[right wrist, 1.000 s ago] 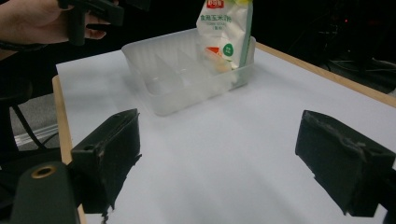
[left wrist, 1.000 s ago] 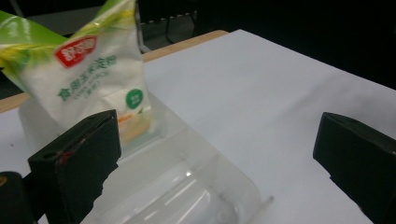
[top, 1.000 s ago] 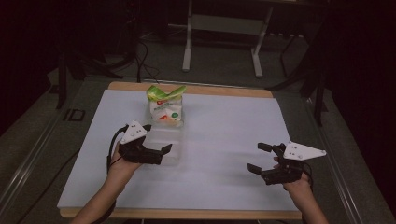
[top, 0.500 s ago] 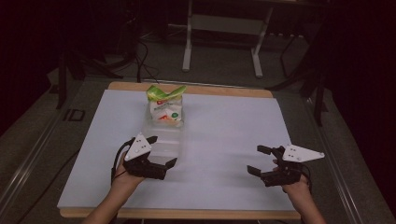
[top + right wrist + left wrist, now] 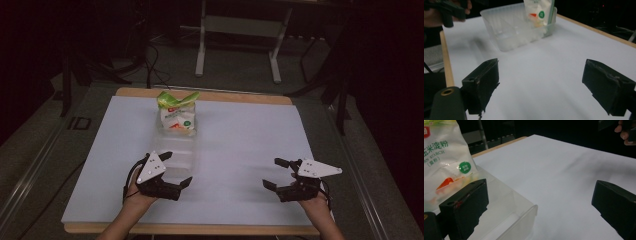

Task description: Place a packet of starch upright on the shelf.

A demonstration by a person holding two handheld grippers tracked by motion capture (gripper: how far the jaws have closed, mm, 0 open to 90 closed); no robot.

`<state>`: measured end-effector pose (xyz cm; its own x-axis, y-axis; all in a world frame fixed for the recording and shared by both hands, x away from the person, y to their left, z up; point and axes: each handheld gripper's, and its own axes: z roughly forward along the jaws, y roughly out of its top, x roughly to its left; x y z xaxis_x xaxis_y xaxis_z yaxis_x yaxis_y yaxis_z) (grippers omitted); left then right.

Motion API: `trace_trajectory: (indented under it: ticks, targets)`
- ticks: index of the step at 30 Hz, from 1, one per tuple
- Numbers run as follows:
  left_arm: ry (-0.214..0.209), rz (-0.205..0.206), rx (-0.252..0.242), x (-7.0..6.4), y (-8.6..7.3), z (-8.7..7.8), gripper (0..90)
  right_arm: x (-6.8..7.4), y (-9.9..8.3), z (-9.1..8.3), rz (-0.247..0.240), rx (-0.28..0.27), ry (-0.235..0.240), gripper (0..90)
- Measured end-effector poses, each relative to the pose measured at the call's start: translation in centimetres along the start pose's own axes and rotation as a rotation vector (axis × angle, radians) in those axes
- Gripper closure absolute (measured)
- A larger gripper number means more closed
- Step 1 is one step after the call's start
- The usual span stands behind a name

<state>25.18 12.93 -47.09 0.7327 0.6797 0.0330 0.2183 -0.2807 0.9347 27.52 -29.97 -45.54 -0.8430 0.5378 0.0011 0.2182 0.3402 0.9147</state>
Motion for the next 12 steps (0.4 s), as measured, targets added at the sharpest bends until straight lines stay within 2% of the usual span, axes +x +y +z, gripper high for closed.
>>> trace_trajectory:
  ticks: [5,12]
  targets:
    - [-0.009,0.006,0.008,-0.18,-0.20,0.23,1.2,-0.19,-0.52,0.60,0.001,0.019,0.003,13.9]
    - [-0.022,-0.007,-0.004,-0.06,-0.21,0.14,1.1,-0.41,-0.65,0.49,0.015,0.009,0.006,13.8]
